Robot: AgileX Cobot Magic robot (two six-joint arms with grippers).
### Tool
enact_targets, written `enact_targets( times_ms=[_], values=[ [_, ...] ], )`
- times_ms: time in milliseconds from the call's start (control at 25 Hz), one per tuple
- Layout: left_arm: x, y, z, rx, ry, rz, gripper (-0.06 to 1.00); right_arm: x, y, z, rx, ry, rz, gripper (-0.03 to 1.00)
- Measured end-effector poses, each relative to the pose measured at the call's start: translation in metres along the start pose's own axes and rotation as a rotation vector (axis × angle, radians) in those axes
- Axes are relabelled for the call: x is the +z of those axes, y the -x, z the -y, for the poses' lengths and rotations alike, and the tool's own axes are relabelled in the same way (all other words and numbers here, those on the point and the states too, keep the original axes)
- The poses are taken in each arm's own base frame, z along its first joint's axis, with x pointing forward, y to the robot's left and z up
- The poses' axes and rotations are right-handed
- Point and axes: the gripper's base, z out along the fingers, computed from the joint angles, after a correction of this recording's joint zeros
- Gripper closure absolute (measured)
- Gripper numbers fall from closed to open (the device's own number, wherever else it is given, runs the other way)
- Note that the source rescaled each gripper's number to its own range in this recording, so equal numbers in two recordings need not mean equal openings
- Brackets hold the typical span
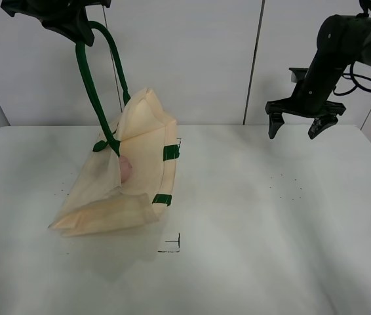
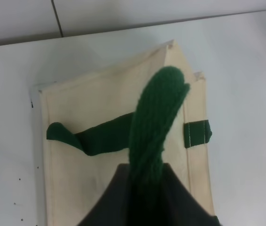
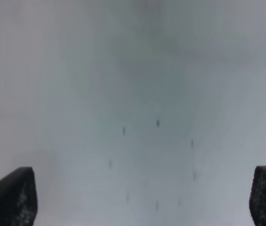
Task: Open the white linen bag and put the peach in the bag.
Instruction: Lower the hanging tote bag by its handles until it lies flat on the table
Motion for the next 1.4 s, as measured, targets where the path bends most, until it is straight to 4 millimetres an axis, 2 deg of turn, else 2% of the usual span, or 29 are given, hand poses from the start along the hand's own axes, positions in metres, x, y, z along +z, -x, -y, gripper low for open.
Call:
enact_targets(
  times_ms=[160,200,400,560,760,840,960,1120,1240,1400],
  values=[
    [0.0,0.0,0.0,0.0,0.0,0.0,0.94,-0.029,-0.041,-0.002,0.004,0.001,-0.042,-0.03],
    [0.0,0.0,0.0,0.0,0.0,0.0,0.94,-0.043,-0.053,-0.002,0.003,0.001,-0.037,-0.03],
    [0.0,0.0,0.0,0.0,0.0,0.0,0.94,-0.095,-0.135,-0.005,0.002,0.0,-0.027,-0.03],
    [0.0,0.0,0.0,0.0,0.0,0.0,0.94,-0.123,-0.207,-0.005,0.004,-0.013,0.014,-0.03],
    [0.0,0.0,0.0,0.0,0.0,0.0,0.94,-0.136,-0.293,-0.003,0.012,-0.017,0.104,-0.03],
    [0.0,0.0,0.0,0.0,0.0,0.0,0.94,-0.136,-0.325,-0.003,0.008,-0.016,0.195,-0.03],
    [0.0,0.0,0.0,0.0,0.0,0.0,0.94,-0.135,-0.362,-0.001,-0.007,-0.018,0.376,-0.03],
    [0.0,0.0,0.0,0.0,0.0,0.0,0.94,-0.134,-0.4,0.0,-0.028,-0.019,0.594,-0.03],
    [0.0,0.0,0.0,0.0,0.0,0.0,0.94,-0.141,-0.418,0.002,-0.041,-0.051,0.735,-0.03],
    [0.003,0.0,0.0,-0.001,-0.001,-0.005,0.94,-0.145,-0.432,0.004,-0.03,-0.068,0.826,-0.03]
  ],
)
